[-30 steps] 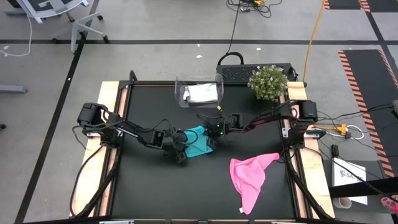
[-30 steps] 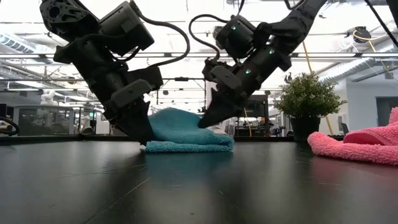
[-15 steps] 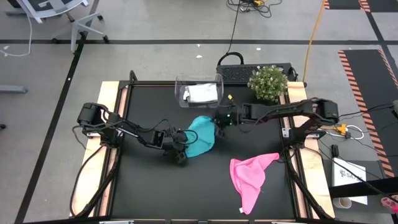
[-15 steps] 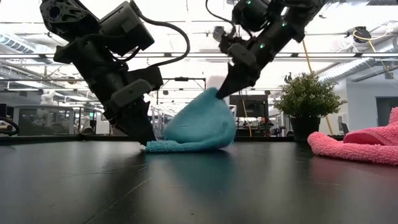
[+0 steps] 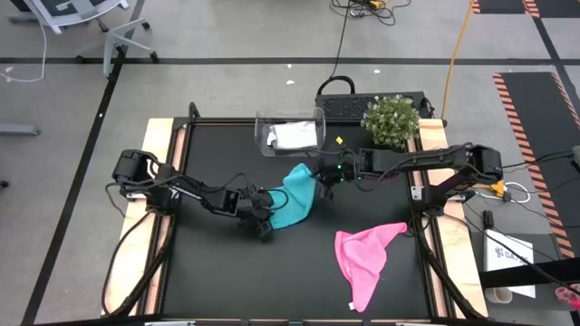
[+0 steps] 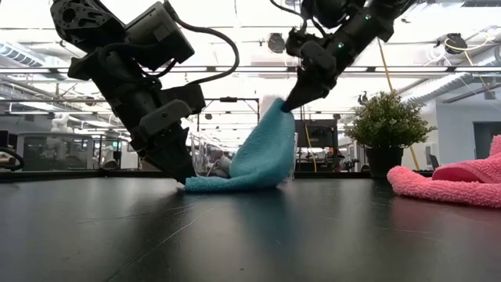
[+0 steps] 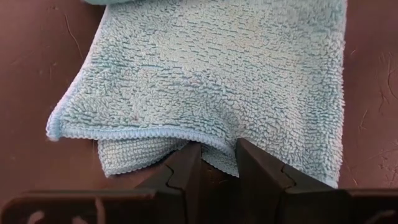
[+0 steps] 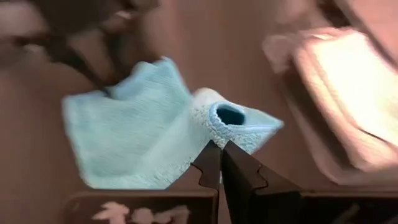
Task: Fold microfiber towels
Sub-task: Fold the light blue microfiber cloth
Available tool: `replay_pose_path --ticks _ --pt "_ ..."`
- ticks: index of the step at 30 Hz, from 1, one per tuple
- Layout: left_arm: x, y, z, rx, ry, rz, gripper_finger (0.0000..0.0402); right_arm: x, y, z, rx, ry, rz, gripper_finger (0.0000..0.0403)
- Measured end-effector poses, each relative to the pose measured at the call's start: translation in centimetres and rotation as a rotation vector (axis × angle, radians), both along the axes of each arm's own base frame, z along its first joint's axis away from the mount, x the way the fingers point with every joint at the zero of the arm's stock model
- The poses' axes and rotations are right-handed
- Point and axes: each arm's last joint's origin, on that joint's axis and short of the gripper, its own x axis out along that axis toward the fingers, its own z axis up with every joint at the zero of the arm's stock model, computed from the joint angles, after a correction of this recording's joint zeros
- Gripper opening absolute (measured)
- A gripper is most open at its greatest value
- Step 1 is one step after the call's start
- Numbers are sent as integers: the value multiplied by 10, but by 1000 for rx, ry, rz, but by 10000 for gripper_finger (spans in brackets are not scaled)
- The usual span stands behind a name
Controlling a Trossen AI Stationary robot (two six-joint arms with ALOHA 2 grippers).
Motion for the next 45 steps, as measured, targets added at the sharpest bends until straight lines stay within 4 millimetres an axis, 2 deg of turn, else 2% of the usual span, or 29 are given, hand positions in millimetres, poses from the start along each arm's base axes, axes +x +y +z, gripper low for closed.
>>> replay_pose_path --ticks 9,20,26,36,45 --pt "0 0 0 0 0 0 108 24 27 -11 105 -114 109 0" --pt "0 0 0 0 -1 0 108 60 53 -56 276 -195 302 0" --pt "0 0 0 1 0 -1 108 69 57 -73 409 -216 374 0" --pt "0 0 0 1 0 -1 108 73 54 -58 386 -340 410 12" --pt "0 0 0 1 1 0 108 72 52 -63 344 -297 340 71"
